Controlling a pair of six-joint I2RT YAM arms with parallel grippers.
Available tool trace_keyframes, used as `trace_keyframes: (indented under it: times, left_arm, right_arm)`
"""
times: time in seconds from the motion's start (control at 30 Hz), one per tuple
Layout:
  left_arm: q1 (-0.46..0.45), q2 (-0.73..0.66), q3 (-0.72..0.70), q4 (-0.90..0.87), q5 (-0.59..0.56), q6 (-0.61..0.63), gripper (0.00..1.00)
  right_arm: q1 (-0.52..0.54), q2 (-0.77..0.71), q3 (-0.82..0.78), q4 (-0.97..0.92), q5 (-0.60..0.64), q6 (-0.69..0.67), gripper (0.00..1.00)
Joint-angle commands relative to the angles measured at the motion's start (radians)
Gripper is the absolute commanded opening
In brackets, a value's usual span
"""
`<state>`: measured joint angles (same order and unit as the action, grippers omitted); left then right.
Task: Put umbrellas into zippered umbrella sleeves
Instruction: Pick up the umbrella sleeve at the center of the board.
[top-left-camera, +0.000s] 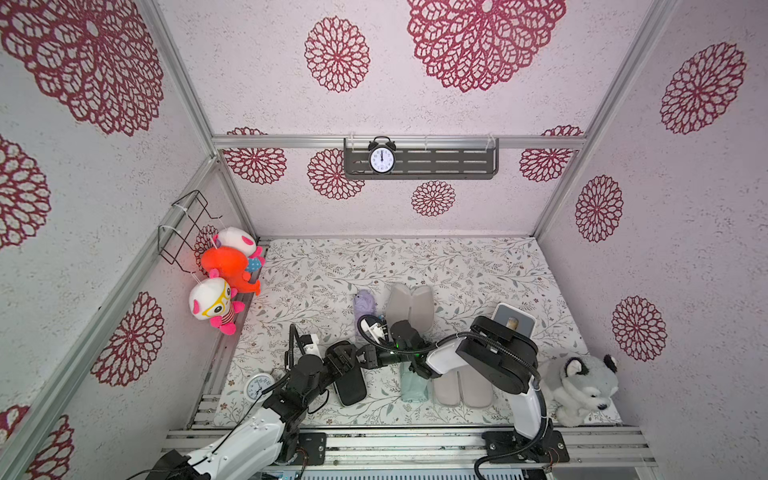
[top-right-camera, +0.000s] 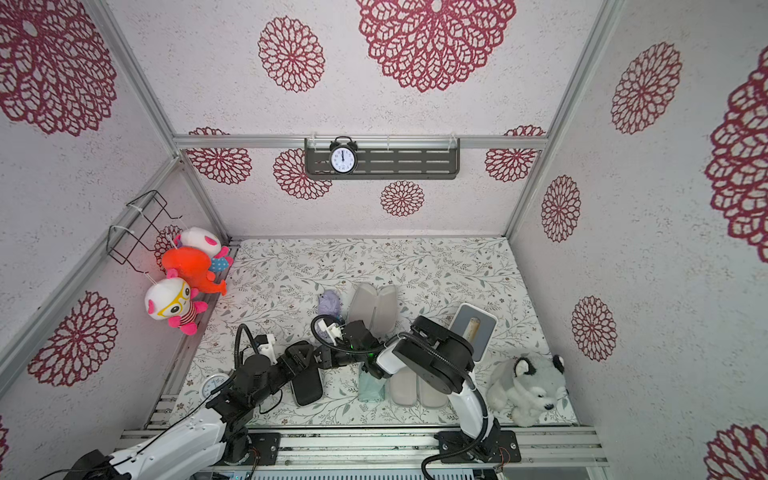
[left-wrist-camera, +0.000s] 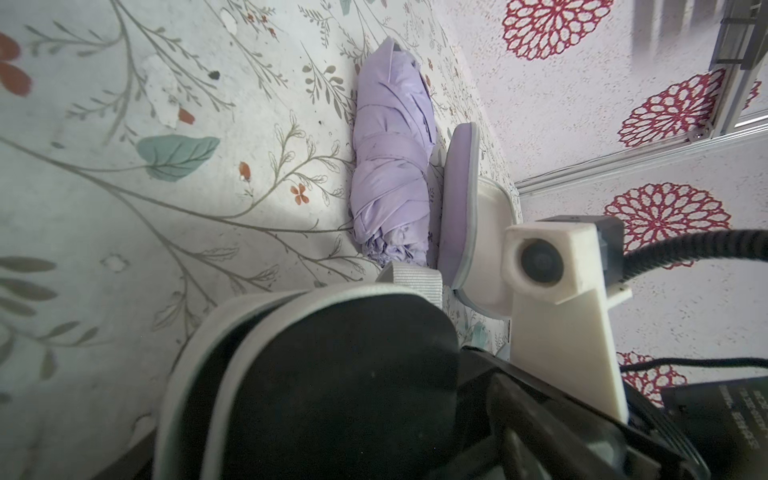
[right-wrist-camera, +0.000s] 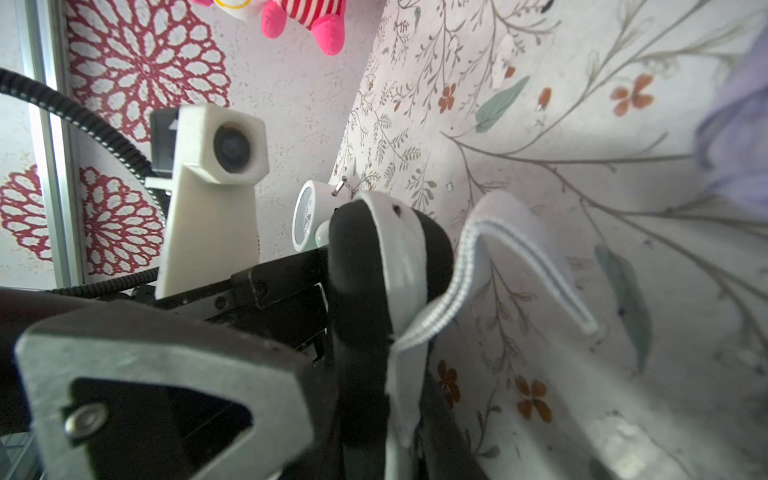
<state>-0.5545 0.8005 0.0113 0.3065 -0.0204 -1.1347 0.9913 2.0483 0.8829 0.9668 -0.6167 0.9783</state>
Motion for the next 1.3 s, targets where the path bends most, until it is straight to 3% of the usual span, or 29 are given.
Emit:
trace_keyframes:
  times: [0.0,0.17,0.33,0.4,0.57,0.67,0.73,0.87,0.97,1.17,1.27]
  left_arm:
    - [-0.072,-0.009,-0.03,0.037,0.126,0.023,0.87]
    - [-0.092,-0.065,-0.027,0.01,0.105,0.027,0.59]
    - [-0.11,-0.1,-0.028,0.002,0.099,0.039,0.51]
    - [-0.111,-0.108,-0.027,0.0,0.101,0.052,0.42]
    - [-0.114,-0.128,-0.029,0.018,0.102,0.072,0.36]
    - [-0.114,-0.154,-0.028,0.009,0.104,0.085,0.2]
    - [-0.113,-0.183,-0.022,-0.001,0.111,0.099,0.16]
    - [-0.111,-0.255,0.023,-0.153,0.08,0.126,0.01]
    - [-0.104,-0.281,0.022,-0.166,0.084,0.123,0.0]
    - [-0.078,-0.289,0.086,-0.195,0.144,0.171,0.0]
    - [-0.071,-0.263,0.092,-0.127,0.186,0.177,0.0]
  right_arm:
    - [0.07,-0.063,0.075,0.191,-0.083,-0.023,0.2]
    - [0.072,-0.058,0.077,0.131,-0.077,-0.04,0.24]
    - [0.072,-0.039,0.065,0.17,-0.089,-0.021,0.33]
    - [0.066,-0.055,0.045,0.175,-0.091,-0.024,0.37]
    - [0.042,-0.106,0.001,0.131,-0.083,-0.062,0.54]
    - [0.034,-0.164,-0.035,0.061,-0.041,-0.108,0.6]
    - [0.035,-0.228,-0.052,-0.067,0.022,-0.192,0.67]
    - [0.031,-0.332,-0.087,-0.191,0.1,-0.284,0.73]
    - [0.021,-0.371,-0.082,-0.278,0.138,-0.337,0.73]
    - [-0.039,-0.426,-0.119,-0.278,0.15,-0.358,0.75]
    - [-0.043,-0.443,-0.119,-0.28,0.15,-0.379,0.77]
